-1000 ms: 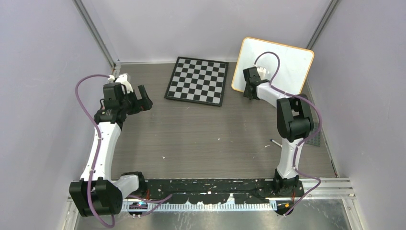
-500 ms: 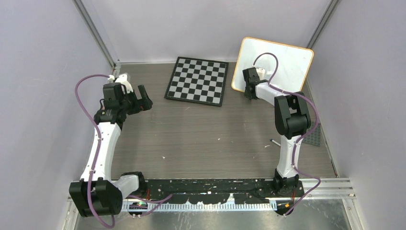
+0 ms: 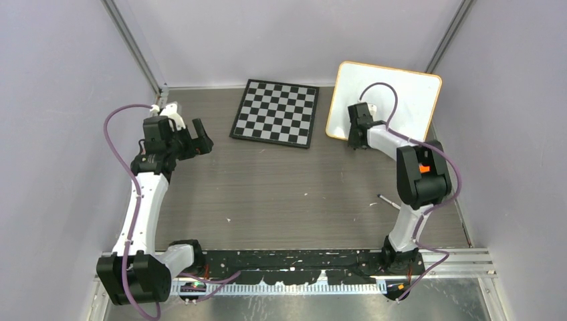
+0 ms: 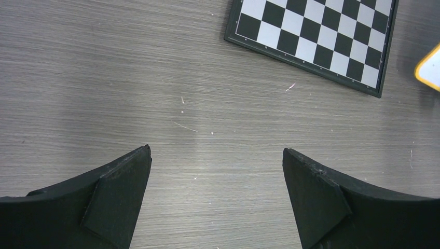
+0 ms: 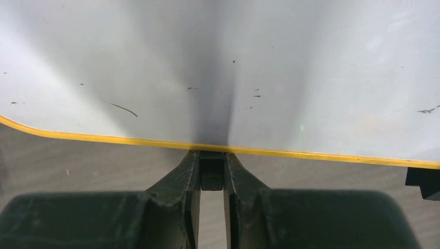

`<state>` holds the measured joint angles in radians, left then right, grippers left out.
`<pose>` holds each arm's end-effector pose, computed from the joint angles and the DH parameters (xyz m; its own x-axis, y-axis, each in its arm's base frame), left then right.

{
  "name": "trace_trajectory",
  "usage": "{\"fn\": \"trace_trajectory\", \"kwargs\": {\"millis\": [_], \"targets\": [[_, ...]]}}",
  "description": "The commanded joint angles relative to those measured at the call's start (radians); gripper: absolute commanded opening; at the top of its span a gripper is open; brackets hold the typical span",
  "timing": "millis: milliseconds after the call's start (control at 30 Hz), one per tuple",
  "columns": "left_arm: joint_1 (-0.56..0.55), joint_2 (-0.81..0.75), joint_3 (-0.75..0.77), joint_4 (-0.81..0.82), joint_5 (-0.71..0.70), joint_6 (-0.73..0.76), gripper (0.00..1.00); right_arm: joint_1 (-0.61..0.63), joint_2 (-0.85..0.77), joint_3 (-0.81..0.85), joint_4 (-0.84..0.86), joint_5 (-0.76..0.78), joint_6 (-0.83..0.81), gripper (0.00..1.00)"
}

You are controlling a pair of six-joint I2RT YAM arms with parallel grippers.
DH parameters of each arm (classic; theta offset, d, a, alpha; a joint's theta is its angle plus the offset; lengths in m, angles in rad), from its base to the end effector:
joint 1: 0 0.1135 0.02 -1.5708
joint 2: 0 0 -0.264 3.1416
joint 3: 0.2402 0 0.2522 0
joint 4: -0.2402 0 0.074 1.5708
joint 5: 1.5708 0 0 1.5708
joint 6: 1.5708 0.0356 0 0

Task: Write a sentence on the whiteboard
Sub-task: Move the whiteboard stand to the center of the board.

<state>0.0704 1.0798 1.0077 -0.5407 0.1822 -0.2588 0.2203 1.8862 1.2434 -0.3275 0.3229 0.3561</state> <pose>0.2332 0.0100 0.3258 -0.5748 -0.2928 -0.7641 -0.0708 0.9481 -0.3101 0.3877 0.0753 0.1768 -0.7658 0.1673 -0.6209 0.2505 0.9669 -0.0484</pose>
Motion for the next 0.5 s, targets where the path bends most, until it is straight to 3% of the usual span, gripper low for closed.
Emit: {"fn": "trace_trajectory", "kwargs": {"millis": [0,467], "targets": [[-0.004,-0.027,-0.007,0.047,0.016,-0.014,1.0,0.001,-0.167,-0.093,0.01,-0.044,-0.037,0.0],[-0.002,-0.016,0.046,-0.031,0.004,-0.009,1.0,0.141,-0.381,-0.29,0.015,-0.16,-0.091,0.0]]}}
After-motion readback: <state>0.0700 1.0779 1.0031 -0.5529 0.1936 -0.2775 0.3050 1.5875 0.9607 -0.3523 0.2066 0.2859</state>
